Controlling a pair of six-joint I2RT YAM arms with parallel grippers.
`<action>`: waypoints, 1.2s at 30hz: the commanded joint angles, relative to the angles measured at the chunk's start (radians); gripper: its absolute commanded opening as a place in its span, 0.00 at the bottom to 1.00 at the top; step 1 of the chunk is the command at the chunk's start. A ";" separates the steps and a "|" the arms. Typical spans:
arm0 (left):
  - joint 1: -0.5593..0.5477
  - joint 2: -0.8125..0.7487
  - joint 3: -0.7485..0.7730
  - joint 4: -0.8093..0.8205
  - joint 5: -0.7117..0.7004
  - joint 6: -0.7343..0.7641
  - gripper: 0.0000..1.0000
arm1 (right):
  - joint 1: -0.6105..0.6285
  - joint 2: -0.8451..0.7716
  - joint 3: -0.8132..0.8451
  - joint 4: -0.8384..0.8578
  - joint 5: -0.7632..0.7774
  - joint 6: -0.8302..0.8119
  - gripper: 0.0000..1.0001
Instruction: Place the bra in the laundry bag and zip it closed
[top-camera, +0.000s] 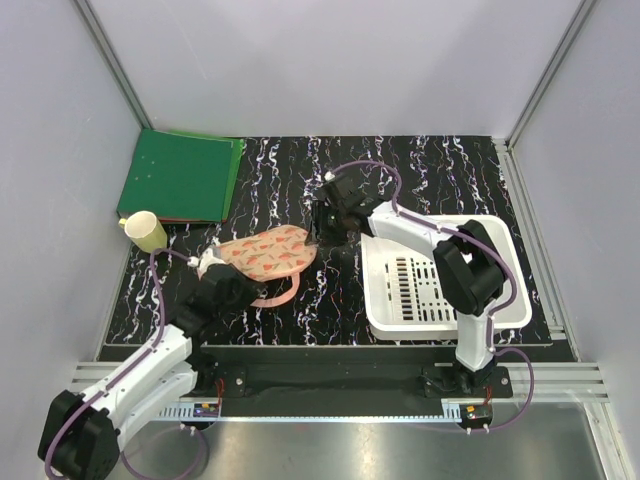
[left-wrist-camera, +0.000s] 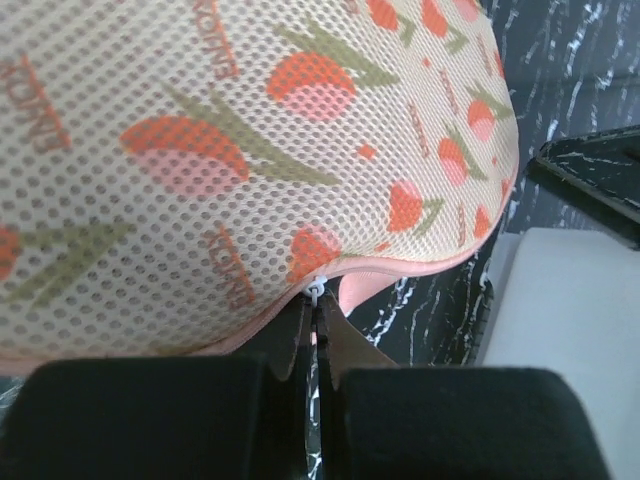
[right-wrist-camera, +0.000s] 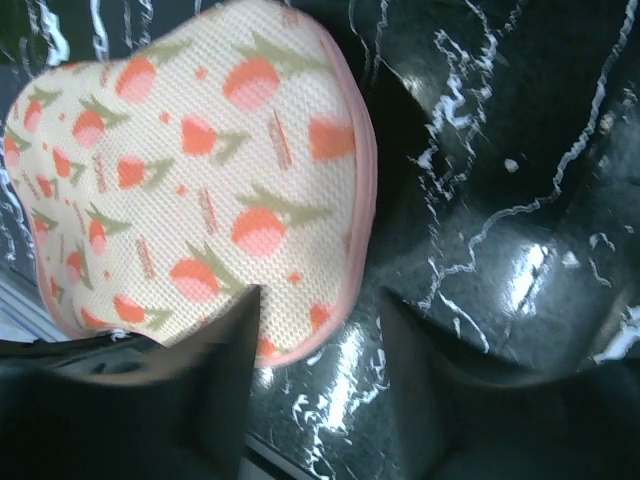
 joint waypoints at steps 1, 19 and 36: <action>0.002 0.022 0.021 0.168 0.077 0.021 0.00 | 0.062 -0.110 0.000 -0.072 0.046 0.072 0.66; -0.024 -0.087 -0.013 0.173 0.114 0.006 0.00 | 0.178 -0.110 -0.197 0.319 0.028 0.504 0.72; -0.018 -0.241 0.035 -0.232 -0.135 -0.019 0.00 | -0.012 0.005 -0.009 0.118 0.078 0.051 0.00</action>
